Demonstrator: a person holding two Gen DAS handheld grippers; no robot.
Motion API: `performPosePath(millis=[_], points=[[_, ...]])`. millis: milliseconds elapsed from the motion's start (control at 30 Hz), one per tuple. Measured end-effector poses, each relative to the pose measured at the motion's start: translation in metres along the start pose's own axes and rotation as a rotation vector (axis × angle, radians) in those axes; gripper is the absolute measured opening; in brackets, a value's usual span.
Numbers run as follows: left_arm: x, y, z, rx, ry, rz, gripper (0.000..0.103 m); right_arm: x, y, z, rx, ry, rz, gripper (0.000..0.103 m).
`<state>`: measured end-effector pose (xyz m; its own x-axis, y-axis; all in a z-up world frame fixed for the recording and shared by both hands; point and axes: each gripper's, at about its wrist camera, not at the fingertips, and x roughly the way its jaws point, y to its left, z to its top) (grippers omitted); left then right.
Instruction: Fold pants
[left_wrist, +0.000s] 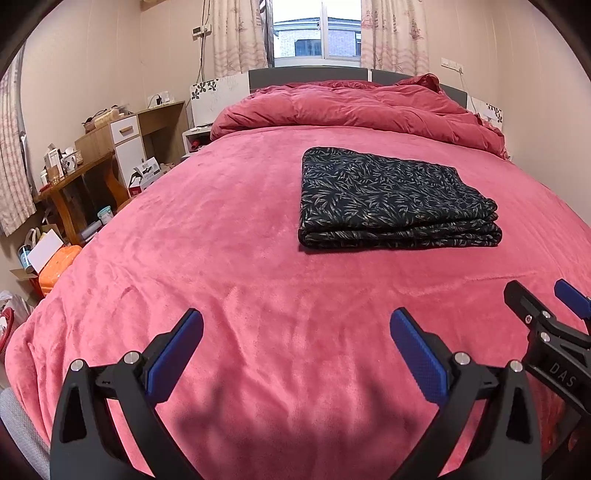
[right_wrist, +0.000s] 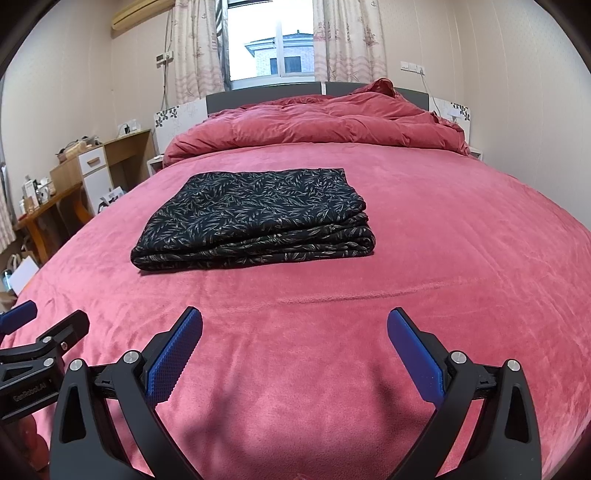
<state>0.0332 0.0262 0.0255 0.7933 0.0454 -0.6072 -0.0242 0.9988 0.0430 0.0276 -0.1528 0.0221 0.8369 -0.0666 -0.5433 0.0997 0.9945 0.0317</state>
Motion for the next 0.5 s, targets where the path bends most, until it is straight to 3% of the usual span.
performPosePath(millis=[500], points=[[-0.002,-0.0024,-0.0009,0.009,0.003,-0.007,0.101,0.0005,-0.0015,0.0006,0.002,0.003,0.0,0.099]])
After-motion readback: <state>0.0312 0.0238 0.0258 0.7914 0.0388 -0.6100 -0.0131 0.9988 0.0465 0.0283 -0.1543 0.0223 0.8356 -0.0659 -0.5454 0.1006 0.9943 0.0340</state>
